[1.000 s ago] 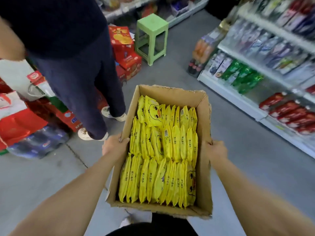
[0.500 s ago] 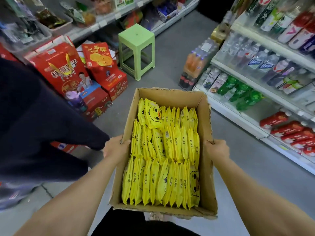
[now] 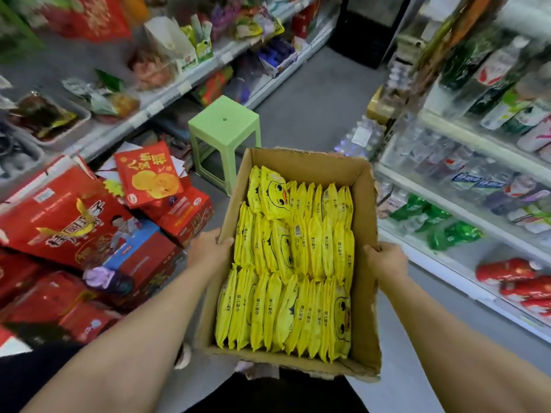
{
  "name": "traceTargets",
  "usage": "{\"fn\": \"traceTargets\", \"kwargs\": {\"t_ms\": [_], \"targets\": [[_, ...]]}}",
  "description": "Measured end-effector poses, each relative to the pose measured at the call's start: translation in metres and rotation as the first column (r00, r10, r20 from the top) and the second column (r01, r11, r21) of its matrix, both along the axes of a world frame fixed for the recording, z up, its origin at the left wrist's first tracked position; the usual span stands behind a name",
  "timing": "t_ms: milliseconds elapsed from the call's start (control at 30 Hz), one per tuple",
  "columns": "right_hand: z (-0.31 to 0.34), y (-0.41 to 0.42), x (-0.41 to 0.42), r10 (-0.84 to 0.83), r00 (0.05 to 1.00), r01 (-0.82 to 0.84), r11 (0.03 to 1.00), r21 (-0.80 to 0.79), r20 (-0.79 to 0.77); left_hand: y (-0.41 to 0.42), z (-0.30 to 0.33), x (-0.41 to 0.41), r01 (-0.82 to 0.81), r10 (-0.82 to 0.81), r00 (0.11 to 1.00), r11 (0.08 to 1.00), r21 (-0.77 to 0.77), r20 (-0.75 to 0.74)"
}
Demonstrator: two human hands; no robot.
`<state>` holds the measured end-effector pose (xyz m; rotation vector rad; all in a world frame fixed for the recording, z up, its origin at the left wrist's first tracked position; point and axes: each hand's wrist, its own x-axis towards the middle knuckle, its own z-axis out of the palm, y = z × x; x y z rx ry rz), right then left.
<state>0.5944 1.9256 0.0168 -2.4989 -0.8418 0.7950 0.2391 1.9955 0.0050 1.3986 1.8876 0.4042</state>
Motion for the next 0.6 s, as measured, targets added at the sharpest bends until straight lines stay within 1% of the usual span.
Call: {"fn": "traceTargets", "kwargs": {"t_ms": [133, 267, 433, 467, 500, 567, 600], "targets": [[-0.012, 0.110, 0.009, 0.066, 0.998, -0.065, 0.997, 0.038, -0.019, 0.098, -0.005, 0.005, 0.002, -0.001, 0.999, 1.000, 0.023, -0.039], [-0.021, 0.223, 0.019, 0.137, 0.990, -0.135, 0.990, 0.043, -0.043, 0.186, -0.006, 0.017, -0.062, 0.065, 0.995, 0.998, 0.032, -0.070], [-0.006, 0.345, 0.020, 0.209, 0.975, -0.208, 0.978, 0.025, -0.076, 0.287, -0.007, 0.022, -0.118, 0.118, 0.992, 0.993, 0.016, -0.042], [-0.012, 0.369, 0.024, 0.205, 0.976, -0.204, 0.979, 0.030, -0.075, 0.309, -0.005, 0.023, -0.113, 0.114, 0.993, 0.993, 0.032, -0.043], [-0.040, 0.397, 0.040, 0.207, 0.977, -0.206, 0.978, 0.019, -0.058, 0.331, -0.005, 0.023, -0.113, 0.116, 0.992, 0.992, 0.046, -0.045], [-0.072, 0.447, 0.059, 0.224, 0.974, -0.222, 0.973, -0.059, 0.034, 0.376, -0.005, 0.022, -0.113, 0.116, 0.992, 0.992, 0.055, -0.047], [-0.072, 0.468, 0.058, 0.218, 0.975, -0.214, 0.973, -0.084, 0.040, 0.399, -0.007, 0.020, -0.107, 0.110, 0.993, 0.993, 0.057, -0.052]]}}
